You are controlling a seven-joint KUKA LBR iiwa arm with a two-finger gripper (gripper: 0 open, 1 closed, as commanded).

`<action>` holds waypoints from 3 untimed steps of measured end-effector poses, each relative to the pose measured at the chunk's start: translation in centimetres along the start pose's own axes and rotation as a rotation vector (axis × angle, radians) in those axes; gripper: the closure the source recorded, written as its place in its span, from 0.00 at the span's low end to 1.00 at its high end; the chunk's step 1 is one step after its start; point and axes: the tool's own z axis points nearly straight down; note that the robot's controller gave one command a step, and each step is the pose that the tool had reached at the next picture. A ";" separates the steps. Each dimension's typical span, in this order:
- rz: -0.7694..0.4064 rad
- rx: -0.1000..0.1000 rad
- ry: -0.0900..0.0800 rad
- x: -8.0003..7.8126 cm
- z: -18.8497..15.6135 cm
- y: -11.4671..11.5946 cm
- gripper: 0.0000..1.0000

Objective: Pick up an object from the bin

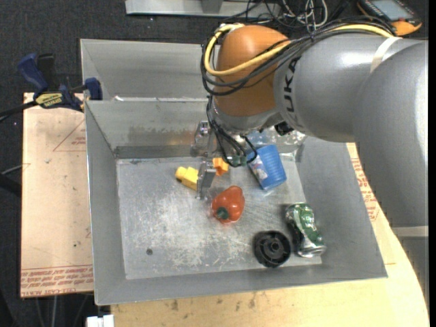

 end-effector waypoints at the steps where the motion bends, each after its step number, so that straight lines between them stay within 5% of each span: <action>1: 0.002 -0.001 -0.008 -0.2 -0.5 0.0 0.00; 2: 0.116 -0.002 -0.010 -0.3 1.6 -1.0 0.00; 3: 0.091 0.000 -0.008 -1.0 1.2 -1.8 0.00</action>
Offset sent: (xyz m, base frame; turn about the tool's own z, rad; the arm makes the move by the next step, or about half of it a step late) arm 0.0021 -0.0156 -0.0295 0.1799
